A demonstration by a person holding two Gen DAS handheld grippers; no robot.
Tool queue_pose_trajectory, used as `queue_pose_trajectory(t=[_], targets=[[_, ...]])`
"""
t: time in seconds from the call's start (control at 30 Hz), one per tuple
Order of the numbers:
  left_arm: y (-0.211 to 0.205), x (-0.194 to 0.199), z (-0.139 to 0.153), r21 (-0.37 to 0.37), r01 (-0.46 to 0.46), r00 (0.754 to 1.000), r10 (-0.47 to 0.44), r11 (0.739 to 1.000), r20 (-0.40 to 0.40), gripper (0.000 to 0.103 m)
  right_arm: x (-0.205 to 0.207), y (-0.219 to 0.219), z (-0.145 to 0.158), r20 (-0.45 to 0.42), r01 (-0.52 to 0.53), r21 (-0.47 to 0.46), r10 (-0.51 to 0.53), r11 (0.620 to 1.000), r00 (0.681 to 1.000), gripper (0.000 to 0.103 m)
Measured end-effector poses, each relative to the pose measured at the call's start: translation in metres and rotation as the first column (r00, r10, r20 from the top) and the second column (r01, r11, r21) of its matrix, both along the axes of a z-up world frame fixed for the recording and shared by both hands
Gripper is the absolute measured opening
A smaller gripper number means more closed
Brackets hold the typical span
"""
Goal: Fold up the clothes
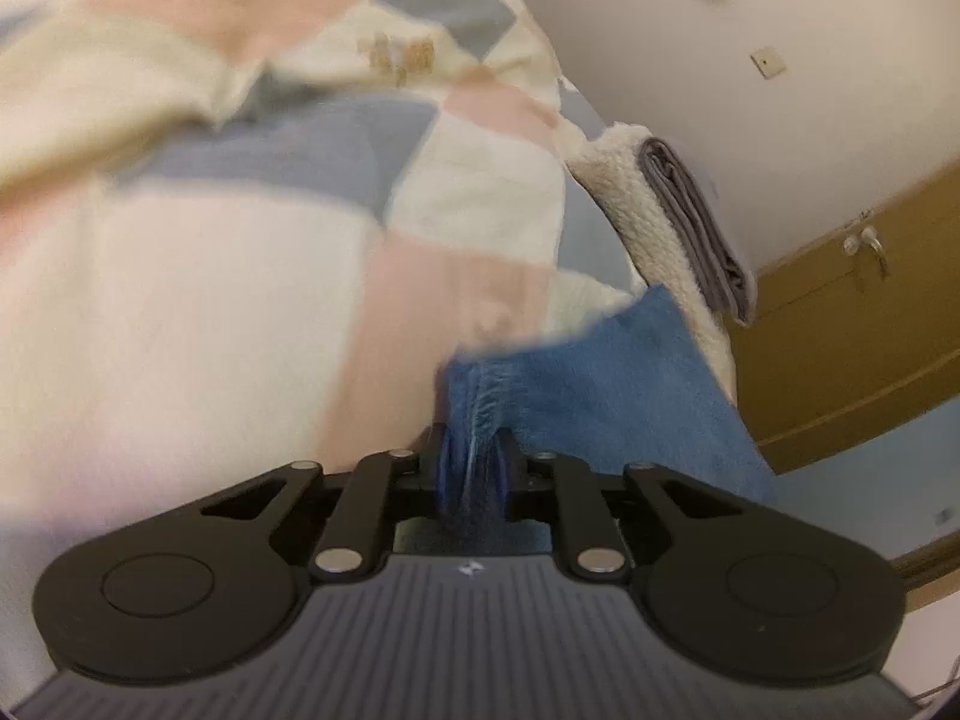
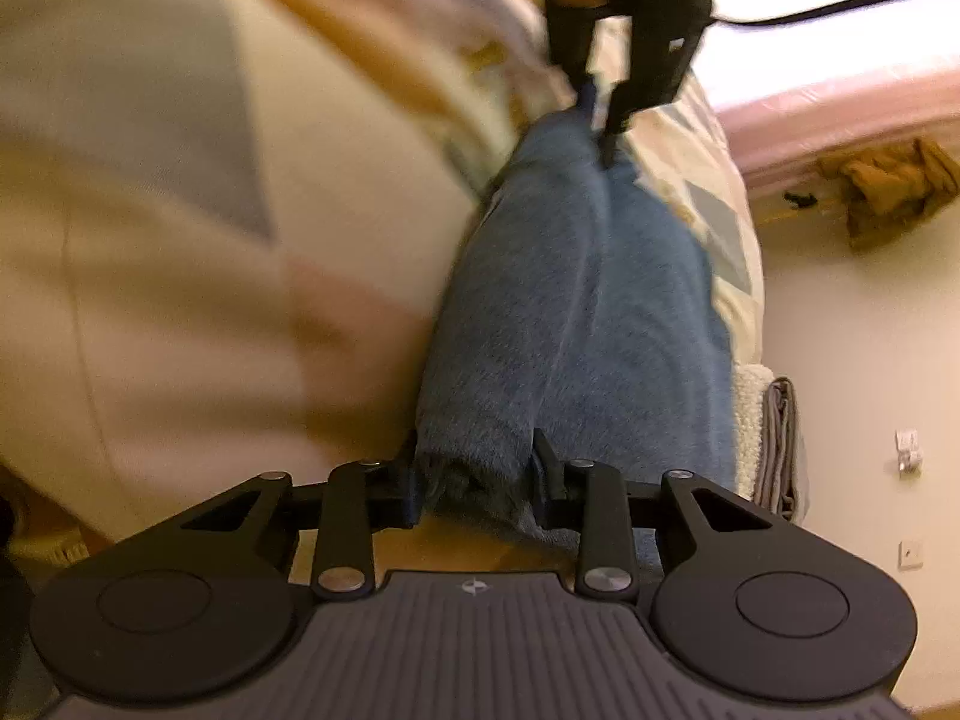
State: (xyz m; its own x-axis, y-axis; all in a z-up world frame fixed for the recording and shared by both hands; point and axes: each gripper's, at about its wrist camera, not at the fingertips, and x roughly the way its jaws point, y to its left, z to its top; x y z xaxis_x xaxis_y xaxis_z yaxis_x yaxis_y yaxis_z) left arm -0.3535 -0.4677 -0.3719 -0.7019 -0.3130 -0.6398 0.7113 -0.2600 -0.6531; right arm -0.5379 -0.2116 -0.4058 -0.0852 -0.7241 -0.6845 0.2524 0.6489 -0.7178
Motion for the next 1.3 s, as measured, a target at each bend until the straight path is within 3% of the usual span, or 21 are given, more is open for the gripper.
queue_pose_trajectory(t=[0.1,0.17,0.23,0.27,0.33,0.37,0.43,0.5,0.57,0.67,0.77,0.87,0.97,1.13,1.3], targets=[[-0.017,-0.005,0.007,-0.052,0.116,0.991,-0.112,0.992,0.069,0.01,-0.006,0.008,-0.004,-0.003,-0.018,0.012,0.019,1.0,1.0,0.03],[-0.013,-0.01,0.01,-0.058,0.129,0.986,-0.122,0.99,0.111,0.01,-0.006,0.004,0.003,0.033,-0.018,0.032,0.017,0.999,0.999,0.033],[-0.004,0.007,0.018,-0.033,0.034,0.998,-0.032,0.999,0.054,0.014,-0.004,0.002,0.015,0.046,-0.021,0.085,0.017,0.996,0.999,0.052],[0.004,0.022,0.022,-0.013,-0.054,0.998,0.054,0.998,0.014,0.026,-0.003,0.0,0.024,0.063,-0.02,0.118,0.013,0.993,0.998,0.055],[0.026,0.048,0.03,0.035,-0.197,0.98,0.198,0.98,-0.019,0.032,-0.012,-0.005,0.052,0.163,0.059,0.202,-0.093,0.978,0.982,0.06],[0.04,0.055,0.035,0.052,-0.24,0.971,0.241,0.969,-0.015,0.032,-0.021,-0.014,0.068,0.217,0.117,0.249,-0.173,0.961,0.961,0.059],[0.069,0.055,0.046,0.06,-0.258,0.966,0.258,0.964,-0.002,0.032,-0.043,-0.029,0.1,0.341,0.221,0.313,-0.326,0.924,0.882,0.058],[0.087,0.036,0.056,0.044,-0.213,0.977,0.213,0.976,0.006,0.032,-0.065,-0.06,0.124,0.439,0.287,0.34,-0.421,0.895,0.793,0.054],[0.089,0.002,0.068,-0.024,-0.132,0.991,0.132,0.991,0.025,0.031,-0.081,-0.088,0.133,0.513,0.301,0.35,-0.451,0.887,0.73,0.051],[0.072,-0.047,0.071,-0.12,-0.058,0.996,0.065,0.991,0.057,0.031,-0.099,-0.137,0.125,0.57,0.294,0.381,-0.473,0.876,0.672,0.045],[0.046,-0.075,0.058,-0.16,-0.072,0.99,0.09,0.985,0.111,0.031,-0.129,-0.178,0.104,0.586,0.279,0.452,-0.518,0.847,0.623,0.038],[0.016,-0.095,0.031,-0.112,-0.16,0.953,0.183,0.981,0.243,0.033,-0.161,-0.204,0.081,0.589,0.19,0.513,-0.504,0.837,0.631,0.033],[-0.001,-0.112,0.017,-0.098,-0.236,0.895,0.255,0.967,0.367,0.032,-0.182,-0.225,0.058,0.606,0.069,0.59,-0.498,0.804,0.62,0.033],[-0.002,-0.127,0.05,-0.072,-0.344,0.794,0.331,0.936,0.51,0.028,-0.187,-0.253,0.06,0.587,-0.035,0.665,-0.493,0.746,0.642,0.032],[0.015,-0.137,0.1,-0.097,-0.381,0.731,0.364,0.919,0.577,0.029,-0.198,-0.237,0.102,0.632,-0.074,0.579,-0.39,0.812,0.669,0.033]])
